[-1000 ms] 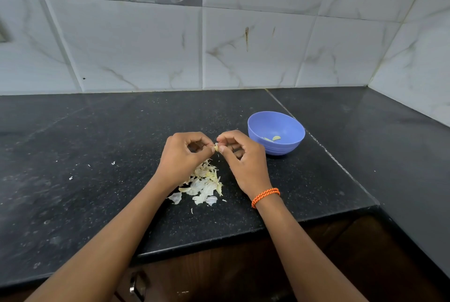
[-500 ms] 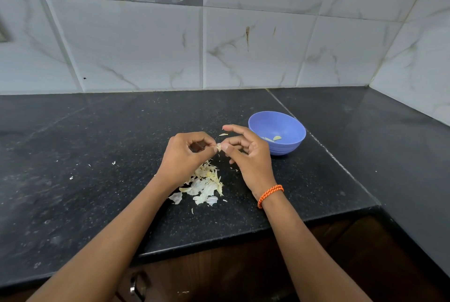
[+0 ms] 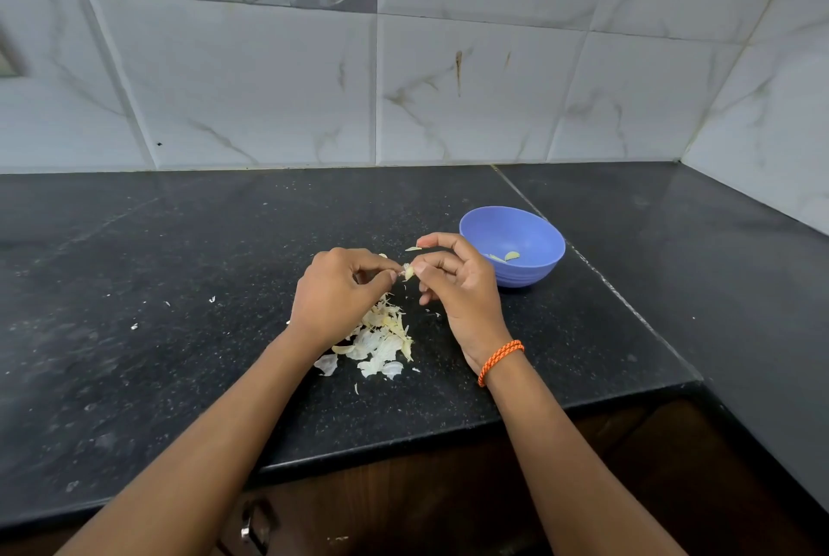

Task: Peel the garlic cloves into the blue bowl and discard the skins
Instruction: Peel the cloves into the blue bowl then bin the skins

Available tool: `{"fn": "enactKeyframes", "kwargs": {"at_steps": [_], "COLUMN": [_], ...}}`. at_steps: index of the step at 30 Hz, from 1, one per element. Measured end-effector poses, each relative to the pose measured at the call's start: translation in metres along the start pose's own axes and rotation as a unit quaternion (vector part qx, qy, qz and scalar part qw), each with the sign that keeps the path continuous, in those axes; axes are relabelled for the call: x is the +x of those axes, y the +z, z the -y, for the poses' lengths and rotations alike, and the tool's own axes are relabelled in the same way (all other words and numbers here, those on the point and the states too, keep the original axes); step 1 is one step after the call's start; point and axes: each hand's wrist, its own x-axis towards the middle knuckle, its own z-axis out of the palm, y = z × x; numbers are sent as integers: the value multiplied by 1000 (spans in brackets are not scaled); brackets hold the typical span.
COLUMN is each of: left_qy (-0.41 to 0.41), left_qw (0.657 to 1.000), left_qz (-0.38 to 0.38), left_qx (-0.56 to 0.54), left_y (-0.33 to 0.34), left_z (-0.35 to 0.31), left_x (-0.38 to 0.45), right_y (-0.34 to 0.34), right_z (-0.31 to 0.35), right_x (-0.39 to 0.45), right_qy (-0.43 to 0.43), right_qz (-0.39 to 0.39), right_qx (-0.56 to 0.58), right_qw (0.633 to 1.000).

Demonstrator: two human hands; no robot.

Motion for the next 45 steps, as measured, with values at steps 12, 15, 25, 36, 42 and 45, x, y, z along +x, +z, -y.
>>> {"fn": "enactKeyframes", "kwargs": {"at_steps": [12, 15, 25, 36, 42, 45], "left_qy": [-2, -5, -12, 3, -3, 0], "left_qw": [993, 992, 991, 997, 995, 992], "left_qz": [47, 34, 21, 16, 30, 41], "left_qx": [-106, -123, -129, -77, -95, -117], "left_y": [0, 0, -1, 1, -1, 0], "left_z": [-8, -5, -5, -5, -8, -11], "left_x": [0, 0, -1, -4, -5, -6], "right_y": [0, 0, 4, 5, 6, 6], "right_z": [-3, -6, -5, -12, -10, -9], "right_x": [0, 0, -2, 1, -1, -2], "right_qy": [-23, -31, -43, -67, -86, -88], "right_qz": [-20, -15, 3, -13, -5, -15], "right_qx": [-57, -101, -142, -219, -230, -226], "right_qw": [998, 994, 989, 973, 969, 970]}}
